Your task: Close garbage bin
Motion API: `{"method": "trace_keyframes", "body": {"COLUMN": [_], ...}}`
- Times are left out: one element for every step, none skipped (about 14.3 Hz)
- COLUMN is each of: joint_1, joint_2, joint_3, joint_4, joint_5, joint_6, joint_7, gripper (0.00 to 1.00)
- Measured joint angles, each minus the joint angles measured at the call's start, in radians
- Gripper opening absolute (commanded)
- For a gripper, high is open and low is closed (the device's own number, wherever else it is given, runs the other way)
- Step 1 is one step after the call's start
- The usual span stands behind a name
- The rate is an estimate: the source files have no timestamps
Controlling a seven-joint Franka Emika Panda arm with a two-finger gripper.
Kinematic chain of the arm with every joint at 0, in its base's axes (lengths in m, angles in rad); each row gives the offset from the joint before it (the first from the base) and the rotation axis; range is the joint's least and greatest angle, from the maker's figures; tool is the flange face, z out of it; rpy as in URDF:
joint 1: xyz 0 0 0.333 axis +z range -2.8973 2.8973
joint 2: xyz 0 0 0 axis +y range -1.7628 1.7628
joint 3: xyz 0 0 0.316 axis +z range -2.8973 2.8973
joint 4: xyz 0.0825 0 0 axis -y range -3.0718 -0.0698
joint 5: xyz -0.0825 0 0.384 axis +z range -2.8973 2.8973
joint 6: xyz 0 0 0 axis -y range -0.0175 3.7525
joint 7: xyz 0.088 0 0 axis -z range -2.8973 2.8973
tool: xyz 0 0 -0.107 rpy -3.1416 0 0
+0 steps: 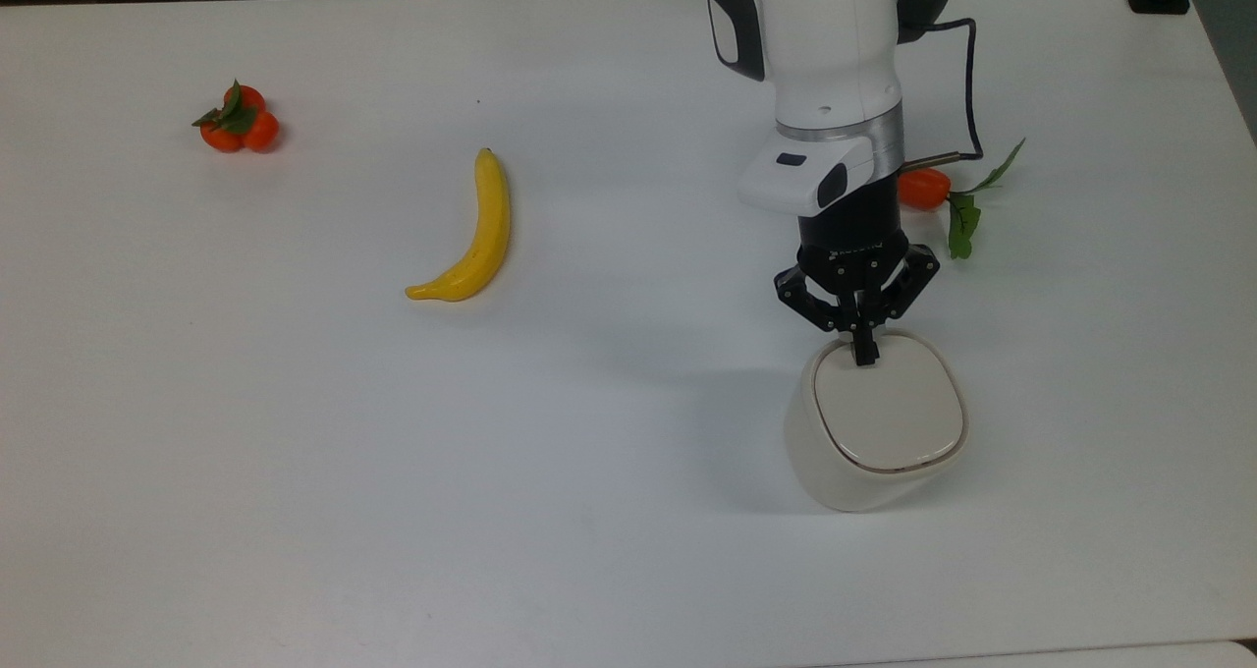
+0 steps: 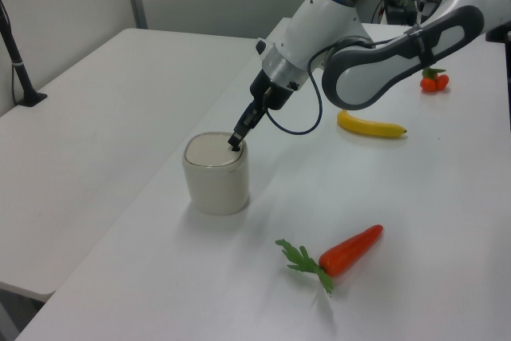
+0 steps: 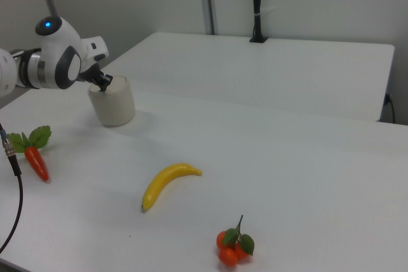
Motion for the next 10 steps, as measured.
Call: {"method": "trace_keyframes", "body": {"joint_1": [0.000,-0.001,-0.003,-0.010,-0.019,-0.032,-0.048,-0.065,-0.087,-0.103], "joint_2": [-0.011,-0.031,-0.056,-0.084,-0.105,-0.129,-0.155,-0.182,-0.218,-0.245], "joint_3": [-0.001,-0.004,-0.008,-0.013,-0.015,-0.016,-0.017,-0.017,-0.018,-0.018], "joint_4": [0.001,0.002,0.003,0.004,0.004,0.004,0.005,0.005,0.005,0.005], "joint_5": [0.000,0.000,0.001,0.001,0.001,0.001,0.001,0.001,0.001,0.001], "joint_6": [-0.021,-0.054,-0.103,-0.155,-0.197,-0.248,-0.303,-0.359,-0.438,-0.500], "joint_7": [0.000,0.000,0.001,0.001,0.001,0.001,0.001,0.001,0.001,-0.002], "gripper": [0.00,0.00,0.00,0.00,0.00,0.00,0.00,0.00,0.00,0.00]}}
